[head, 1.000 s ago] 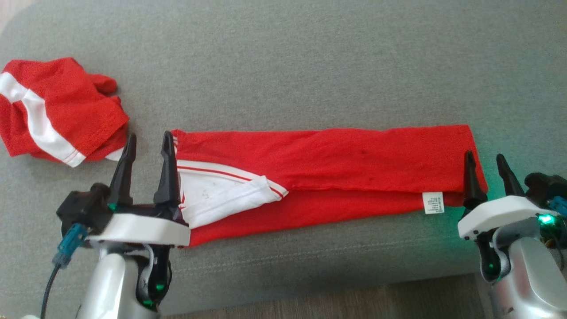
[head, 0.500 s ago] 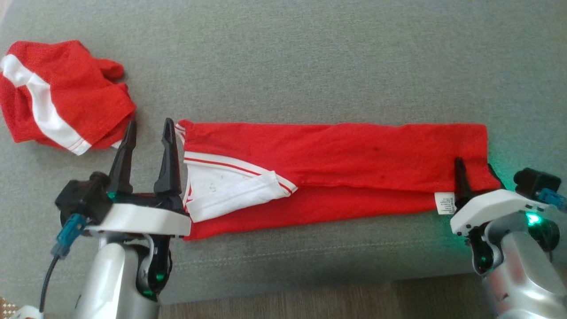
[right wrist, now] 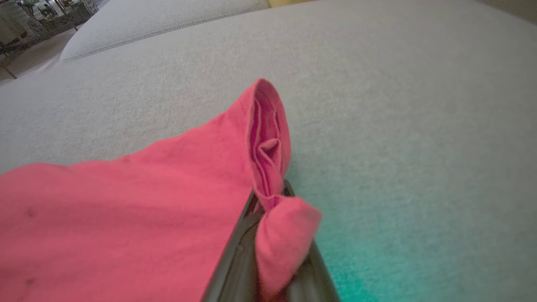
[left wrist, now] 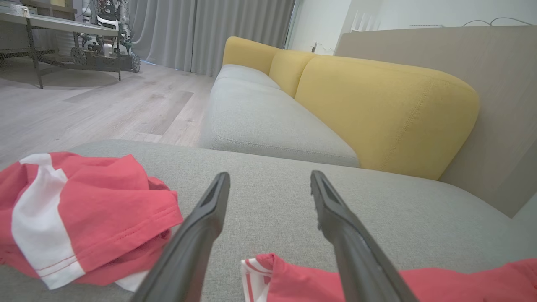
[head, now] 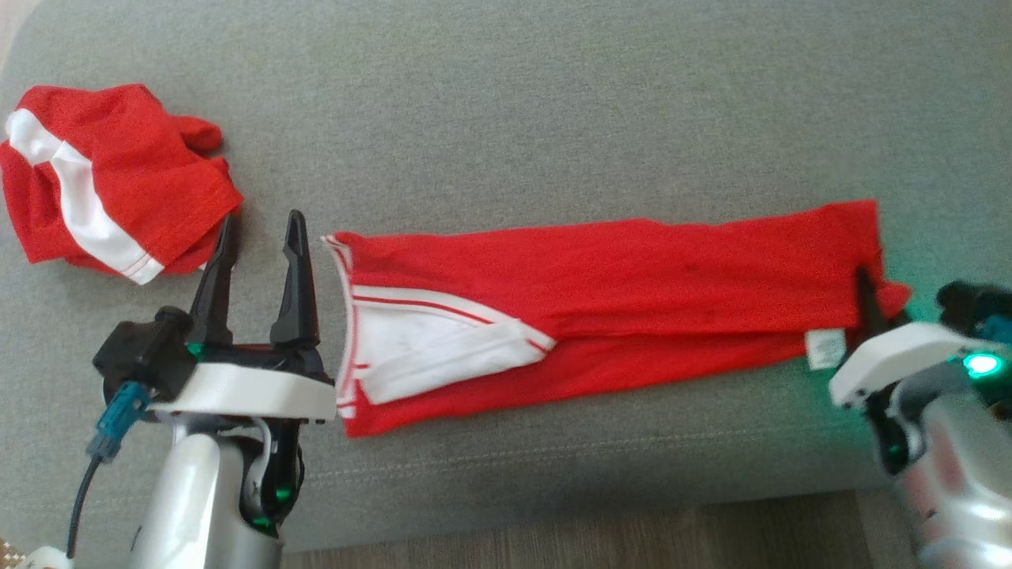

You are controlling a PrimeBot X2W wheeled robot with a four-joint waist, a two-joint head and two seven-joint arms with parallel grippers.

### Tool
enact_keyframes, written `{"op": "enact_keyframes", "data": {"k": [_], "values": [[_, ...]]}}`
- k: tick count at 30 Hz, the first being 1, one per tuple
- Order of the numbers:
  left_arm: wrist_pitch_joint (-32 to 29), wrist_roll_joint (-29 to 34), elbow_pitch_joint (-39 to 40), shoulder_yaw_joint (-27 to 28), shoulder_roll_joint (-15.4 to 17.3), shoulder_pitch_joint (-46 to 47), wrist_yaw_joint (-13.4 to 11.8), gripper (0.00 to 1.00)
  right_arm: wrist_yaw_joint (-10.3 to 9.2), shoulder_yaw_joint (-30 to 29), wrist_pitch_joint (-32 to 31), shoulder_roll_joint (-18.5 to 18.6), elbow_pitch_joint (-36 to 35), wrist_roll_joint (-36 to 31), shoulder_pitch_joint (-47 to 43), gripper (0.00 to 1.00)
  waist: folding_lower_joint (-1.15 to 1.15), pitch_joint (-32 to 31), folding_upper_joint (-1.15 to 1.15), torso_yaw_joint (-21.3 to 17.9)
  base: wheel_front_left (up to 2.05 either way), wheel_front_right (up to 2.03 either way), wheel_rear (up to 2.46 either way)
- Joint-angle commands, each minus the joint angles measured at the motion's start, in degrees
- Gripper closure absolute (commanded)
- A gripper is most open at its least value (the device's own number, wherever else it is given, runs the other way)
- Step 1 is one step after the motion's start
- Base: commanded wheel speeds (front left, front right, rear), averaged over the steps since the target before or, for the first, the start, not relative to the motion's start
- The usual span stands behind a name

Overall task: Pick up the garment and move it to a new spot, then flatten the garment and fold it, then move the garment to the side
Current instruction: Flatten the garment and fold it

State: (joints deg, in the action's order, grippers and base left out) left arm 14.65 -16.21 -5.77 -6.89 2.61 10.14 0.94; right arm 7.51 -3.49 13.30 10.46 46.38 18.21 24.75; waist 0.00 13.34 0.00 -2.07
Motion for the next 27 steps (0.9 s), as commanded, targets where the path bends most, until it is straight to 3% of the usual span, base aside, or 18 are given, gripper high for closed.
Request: {"op": "enact_keyframes", "data": {"k": [1, 6, 11, 18, 27], "values": [[0.3, 0.1, 2.0, 1.5, 0.3, 1.7, -0.4, 0.00, -0.02, 0.3, 0.8, 1.9, -1.4, -1.0, 1.7, 1.00, 0.00, -0.1, 0.00, 0.0, 0.00, 0.00, 0.00], [0.3, -0.3, 2.3, 1.1, 0.3, 1.5, -0.7, 0.00, -0.02, -2.2, 1.2, 5.0, -0.8, -6.8, 3.7, 1.00, 0.00, -0.3, 0.00, 0.0, 0.00, 0.00, 0.00], [0.3, -0.6, 2.5, 1.1, 0.3, 1.6, -0.9, 0.00, -0.02, -9.2, 1.4, 7.1, -0.3, -14.1, 5.4, 1.00, 0.00, -0.3, 0.00, 0.4, 0.00, 0.00, 0.00], [0.3, -0.9, 2.3, 1.0, 0.3, 1.2, -1.0, 0.00, -0.02, -11.1, 1.5, 4.8, -1.9, -19.8, 6.1, 1.00, 0.00, -0.5, 0.00, 0.4, 0.00, 0.00, 0.00], [0.3, -0.8, 1.7, 1.6, 0.3, 0.4, -1.1, 0.00, -0.02, -4.3, -0.1, 0.0, -8.8, -17.5, 5.6, 1.00, 0.00, -3.3, 0.00, -0.9, 0.00, 0.00, 0.00]]}}
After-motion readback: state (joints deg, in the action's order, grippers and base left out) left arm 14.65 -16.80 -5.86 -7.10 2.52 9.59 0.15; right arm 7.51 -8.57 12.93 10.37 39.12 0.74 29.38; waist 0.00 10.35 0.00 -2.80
